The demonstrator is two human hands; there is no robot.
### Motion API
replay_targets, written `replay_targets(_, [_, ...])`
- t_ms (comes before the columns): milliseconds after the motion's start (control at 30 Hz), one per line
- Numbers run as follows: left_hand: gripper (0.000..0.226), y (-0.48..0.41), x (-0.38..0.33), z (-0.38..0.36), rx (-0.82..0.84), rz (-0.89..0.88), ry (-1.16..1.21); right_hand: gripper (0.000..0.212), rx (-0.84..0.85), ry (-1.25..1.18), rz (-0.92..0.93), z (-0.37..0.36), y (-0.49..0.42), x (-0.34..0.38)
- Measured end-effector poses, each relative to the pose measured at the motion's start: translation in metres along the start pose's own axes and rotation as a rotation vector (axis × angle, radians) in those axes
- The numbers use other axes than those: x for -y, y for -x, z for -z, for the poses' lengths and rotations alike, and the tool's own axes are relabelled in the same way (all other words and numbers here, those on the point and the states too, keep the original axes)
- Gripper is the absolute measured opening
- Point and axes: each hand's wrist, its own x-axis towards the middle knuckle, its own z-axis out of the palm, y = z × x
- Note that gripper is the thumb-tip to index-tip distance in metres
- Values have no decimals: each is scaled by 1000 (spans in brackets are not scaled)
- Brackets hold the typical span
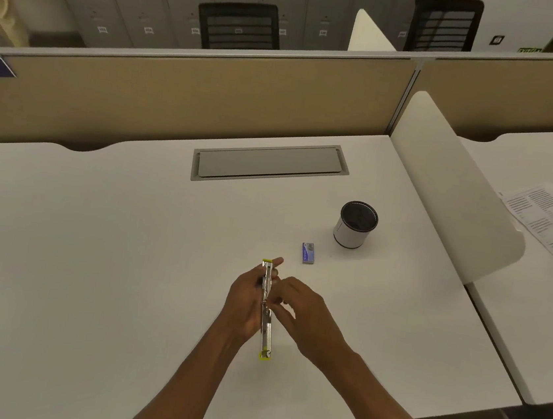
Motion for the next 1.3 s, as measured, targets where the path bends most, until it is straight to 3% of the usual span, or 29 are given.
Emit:
replay_targets(133, [38,-3,1,3,62,18,44,2,-72,106,137,-3,5,4])
replay_targets(300, [49,-2,-3,3,182,46,83,12,-154,40,103,1,2,3])
replay_targets(500, [44,7,-9,-4,287,75,170,18,-343,192,45,18,-11,-4])
replay_targets(833, [23,0,-8,3,216,40,139,23,-250,448,166,24,-23,-12])
replay_targets(1300, [34,0,-1,9,103,4,12,23,-183,492,188,20,-21,-12])
